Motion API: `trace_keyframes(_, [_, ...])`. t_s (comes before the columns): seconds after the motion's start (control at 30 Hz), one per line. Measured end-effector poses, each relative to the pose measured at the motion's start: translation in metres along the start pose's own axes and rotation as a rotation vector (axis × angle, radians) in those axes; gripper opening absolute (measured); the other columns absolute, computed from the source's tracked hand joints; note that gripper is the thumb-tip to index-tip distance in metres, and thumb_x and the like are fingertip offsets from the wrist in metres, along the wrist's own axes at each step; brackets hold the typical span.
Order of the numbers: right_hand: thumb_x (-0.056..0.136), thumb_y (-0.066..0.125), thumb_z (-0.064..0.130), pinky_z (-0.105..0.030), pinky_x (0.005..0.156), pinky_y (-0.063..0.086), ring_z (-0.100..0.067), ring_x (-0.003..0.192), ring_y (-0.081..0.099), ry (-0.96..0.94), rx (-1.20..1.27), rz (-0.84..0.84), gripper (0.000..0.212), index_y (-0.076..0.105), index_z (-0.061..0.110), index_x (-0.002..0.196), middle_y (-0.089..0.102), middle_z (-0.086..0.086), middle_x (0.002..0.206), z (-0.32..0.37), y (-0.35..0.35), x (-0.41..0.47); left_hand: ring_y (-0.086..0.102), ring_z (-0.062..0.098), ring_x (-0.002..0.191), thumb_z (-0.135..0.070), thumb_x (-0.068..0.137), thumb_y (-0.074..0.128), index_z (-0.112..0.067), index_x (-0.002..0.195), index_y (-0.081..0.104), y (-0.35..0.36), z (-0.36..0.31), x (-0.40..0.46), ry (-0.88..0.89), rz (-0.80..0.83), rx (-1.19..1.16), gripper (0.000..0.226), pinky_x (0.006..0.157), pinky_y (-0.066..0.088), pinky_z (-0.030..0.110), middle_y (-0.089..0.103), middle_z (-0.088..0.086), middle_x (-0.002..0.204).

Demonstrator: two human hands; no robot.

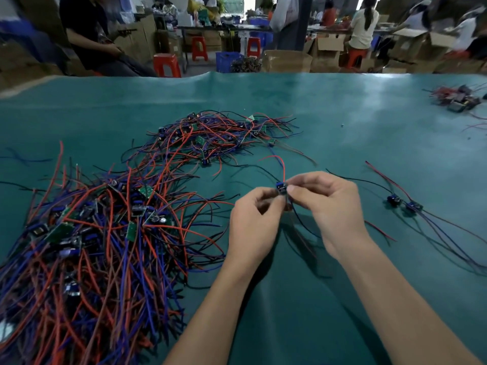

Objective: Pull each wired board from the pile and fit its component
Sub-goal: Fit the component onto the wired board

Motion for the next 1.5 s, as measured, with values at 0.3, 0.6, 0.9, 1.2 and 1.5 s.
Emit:
trace_keyframes(0.3, [0.077,0.076,-0.007,-0.031,0.069,0.055,-0.019,0.073,0.067,0.121,0.064,0.009,0.024,0.075,0.014,0.066,0.075,-0.008,0.076,0.000,0.000,-0.002,0.071,0.010,0.075,-0.006,0.093,0.068,-0.019,0.091,0.070,-0.001,0.001,-0.001,0.015,0.009,-0.086,0.014,0.074,0.055,0.023,0.078,0.004,0.082])
trace_keyframes(0.6, [0.090,0.071,0.013,-0.027,0.056,0.044,-0.020,0.067,0.059,0.292,0.208,0.167,0.014,0.080,0.009,0.080,0.072,-0.010,0.082,0.002,-0.005,0.000,0.057,0.005,0.056,-0.008,0.096,0.066,-0.013,0.081,0.071,0.000,-0.002,-0.004,0.050,0.149,-0.071,0.017,0.057,0.045,0.015,0.068,-0.004,0.060])
trace_keyframes(0.9, [0.097,0.063,0.006,-0.022,0.049,0.035,-0.012,0.055,0.043,0.192,0.086,0.183,0.011,0.066,0.002,0.086,0.052,-0.003,0.064,0.005,-0.026,0.010,0.050,0.005,0.051,-0.008,0.098,0.064,-0.004,0.086,0.072,0.000,-0.003,-0.004,0.006,0.287,-0.011,0.015,0.052,0.039,0.016,0.060,-0.006,0.052])
trace_keyframes(1.2, [0.098,0.059,-0.001,-0.018,0.059,0.053,-0.007,0.054,0.059,0.041,0.235,-0.295,0.021,0.061,0.003,0.078,0.059,-0.008,0.071,0.012,-0.053,0.022,0.053,0.009,0.056,-0.032,0.090,0.063,-0.019,0.085,0.074,0.002,-0.001,-0.005,0.001,0.289,0.098,0.018,0.067,0.044,0.032,0.063,-0.007,0.054])
trace_keyframes(1.5, [0.096,0.064,0.009,-0.026,0.051,0.050,-0.014,0.051,0.058,0.249,0.282,-0.451,0.012,0.062,0.007,0.084,0.062,-0.007,0.065,0.010,-0.050,0.019,0.057,0.008,0.061,-0.018,0.101,0.058,-0.019,0.088,0.069,-0.001,-0.002,-0.002,0.026,0.045,0.049,0.017,0.067,0.051,0.029,0.067,-0.006,0.061])
Point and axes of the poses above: each hand's wrist, its own x-axis towards the middle knuckle, its own y-axis out of the palm, z = x × y, the point moved 1 cm from there along x, towards the middle knuckle
